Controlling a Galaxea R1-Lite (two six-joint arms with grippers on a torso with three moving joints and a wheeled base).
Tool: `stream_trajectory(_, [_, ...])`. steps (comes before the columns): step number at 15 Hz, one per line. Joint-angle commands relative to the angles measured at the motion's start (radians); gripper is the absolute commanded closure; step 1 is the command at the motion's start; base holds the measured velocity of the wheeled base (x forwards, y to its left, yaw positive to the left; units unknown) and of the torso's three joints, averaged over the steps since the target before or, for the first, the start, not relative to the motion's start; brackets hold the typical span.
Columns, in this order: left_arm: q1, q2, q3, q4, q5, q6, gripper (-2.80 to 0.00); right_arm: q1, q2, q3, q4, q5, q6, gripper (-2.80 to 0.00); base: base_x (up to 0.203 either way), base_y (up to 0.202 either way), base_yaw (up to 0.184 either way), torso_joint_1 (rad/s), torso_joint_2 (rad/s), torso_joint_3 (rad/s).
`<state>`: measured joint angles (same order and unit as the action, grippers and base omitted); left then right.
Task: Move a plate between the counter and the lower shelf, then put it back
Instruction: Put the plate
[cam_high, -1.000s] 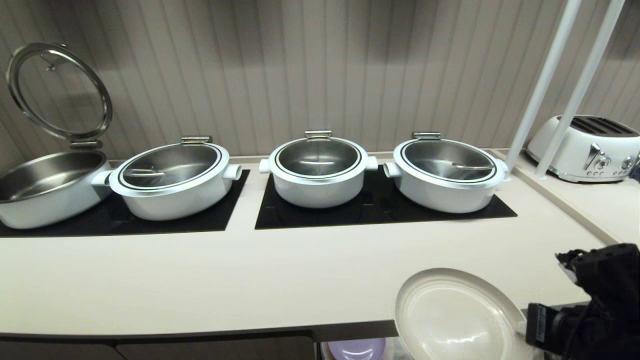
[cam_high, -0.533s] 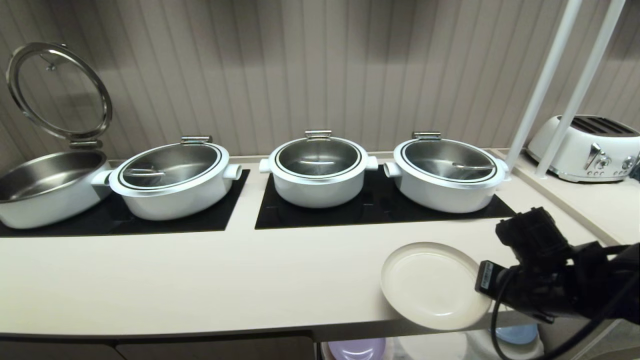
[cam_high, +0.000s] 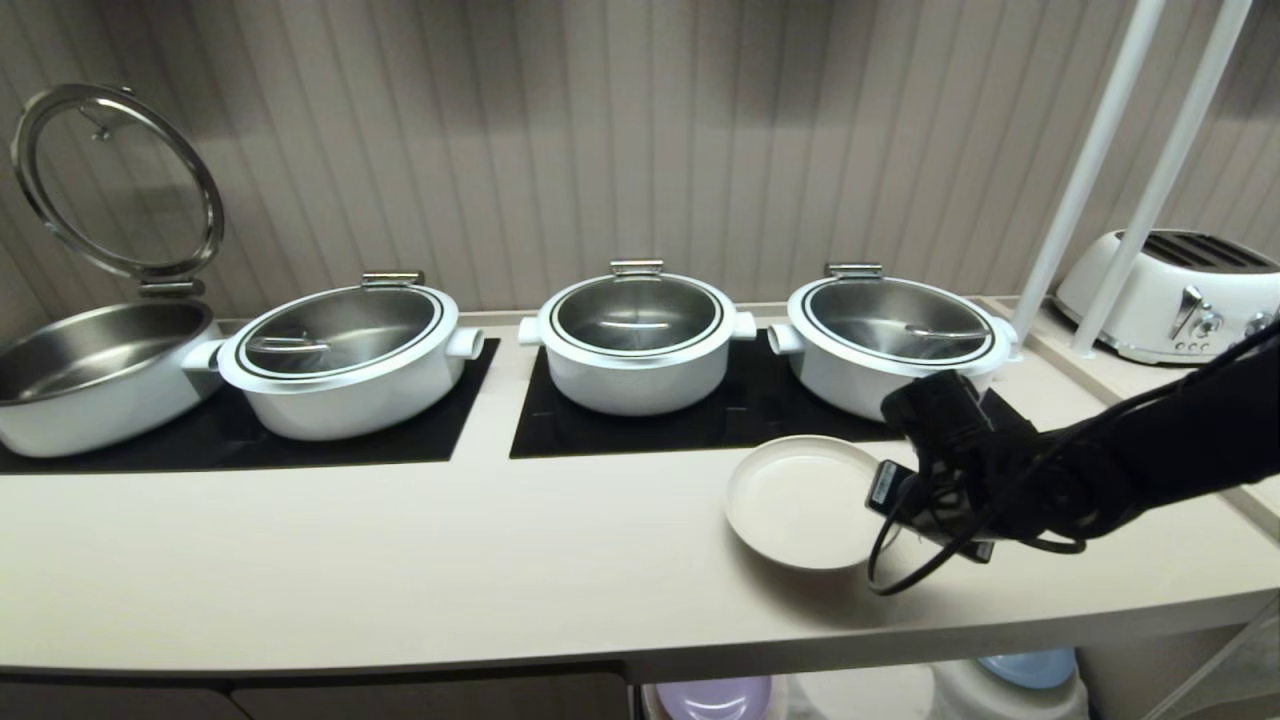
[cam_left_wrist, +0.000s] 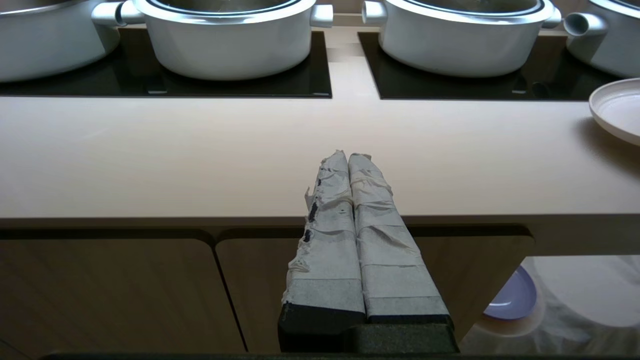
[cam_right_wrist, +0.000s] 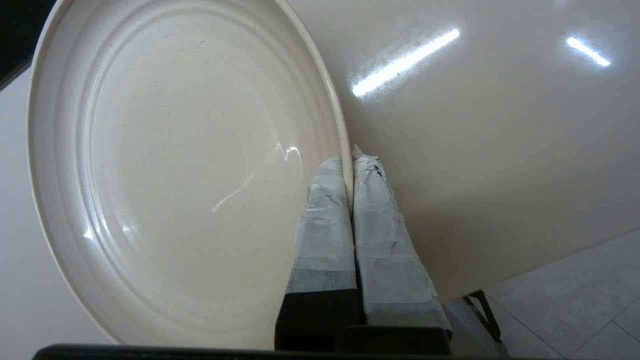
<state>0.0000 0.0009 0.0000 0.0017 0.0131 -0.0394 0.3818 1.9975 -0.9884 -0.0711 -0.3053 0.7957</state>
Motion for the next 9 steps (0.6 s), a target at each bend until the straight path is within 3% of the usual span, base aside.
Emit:
stream_trajectory(1, [0.000,0.001,0.000,0.000,0.001,-0.001,0.00,0.005,0.085,-0.066,0.001,0.001,0.020,0.00,0.000,0.000,0.000,0.000,0.00,0.000])
stream_trajectory(9, [0.000,0.001,0.000,0.000,0.001,-0.001,0.00,0.005,0.171,-0.123,0.000,0.008,0.083,0.00,0.000,0.000,0.000,0.000,0.00,0.000])
